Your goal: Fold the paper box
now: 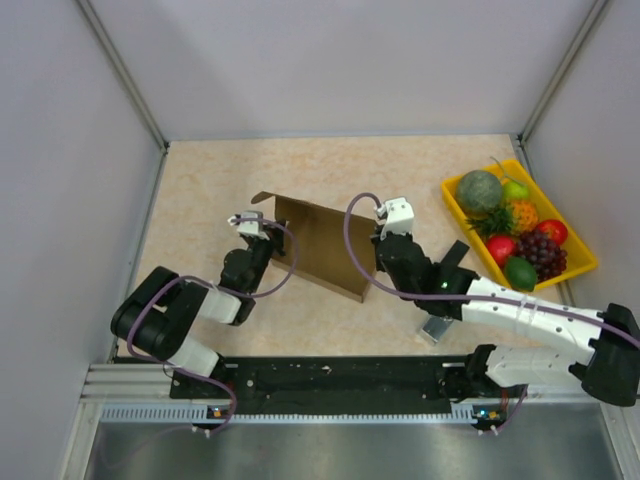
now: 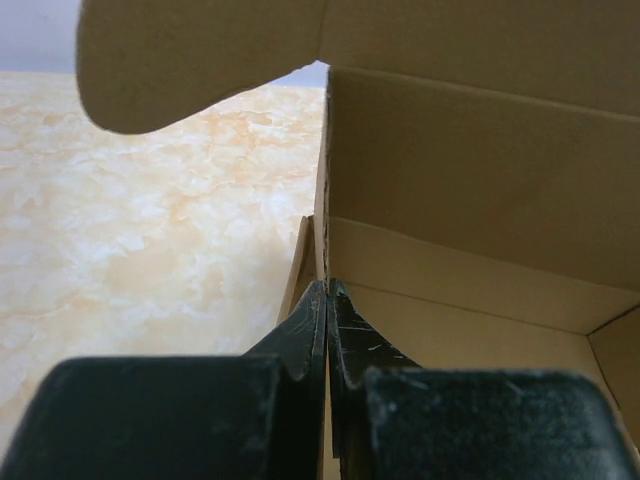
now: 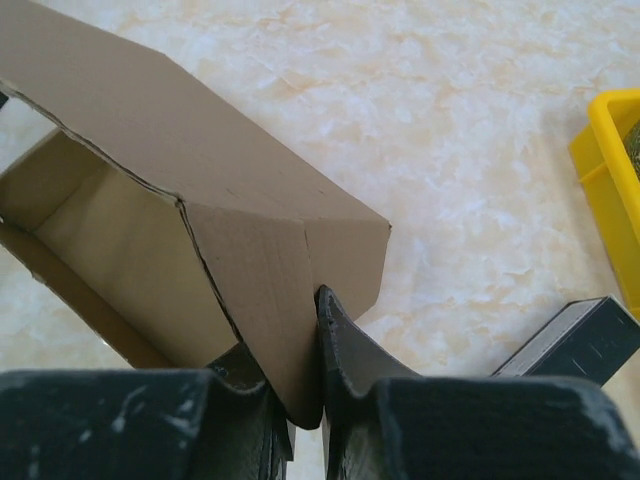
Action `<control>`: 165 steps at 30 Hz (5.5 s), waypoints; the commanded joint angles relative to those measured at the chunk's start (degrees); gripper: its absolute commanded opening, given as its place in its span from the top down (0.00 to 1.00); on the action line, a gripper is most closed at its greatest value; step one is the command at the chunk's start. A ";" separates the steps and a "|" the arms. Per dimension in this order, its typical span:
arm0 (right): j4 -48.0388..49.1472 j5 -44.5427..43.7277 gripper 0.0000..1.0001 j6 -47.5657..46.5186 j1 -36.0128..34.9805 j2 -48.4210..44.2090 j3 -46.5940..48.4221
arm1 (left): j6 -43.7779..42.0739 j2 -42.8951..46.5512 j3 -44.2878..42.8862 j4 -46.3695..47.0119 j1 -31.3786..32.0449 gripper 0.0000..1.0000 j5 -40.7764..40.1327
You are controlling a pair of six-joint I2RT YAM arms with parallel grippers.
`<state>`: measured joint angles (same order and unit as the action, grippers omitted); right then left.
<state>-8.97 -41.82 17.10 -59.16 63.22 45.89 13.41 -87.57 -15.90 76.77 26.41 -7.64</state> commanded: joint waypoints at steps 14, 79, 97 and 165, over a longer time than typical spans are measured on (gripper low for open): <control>-15.37 3.33 1.00 20.40 4.83 3.06 15.56 | 0.92 0.21 2.54 17.80 0.39 1.00 -0.10; -2.54 -0.80 1.00 -5.33 6.77 5.86 9.66 | 47.31 -12.52 -11.08 -2.08 17.61 0.94 22.41; -23.46 2.10 1.00 24.54 9.23 11.83 24.25 | 45.92 -16.67 -11.78 -3.91 22.36 0.97 14.76; -5.26 -2.12 1.00 10.49 8.00 11.40 8.34 | -5.85 21.13 -25.84 -66.23 -1.80 0.40 -2.64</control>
<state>-13.45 -46.22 29.28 -51.57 74.74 50.81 11.64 -65.30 -37.34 3.29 24.88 -8.95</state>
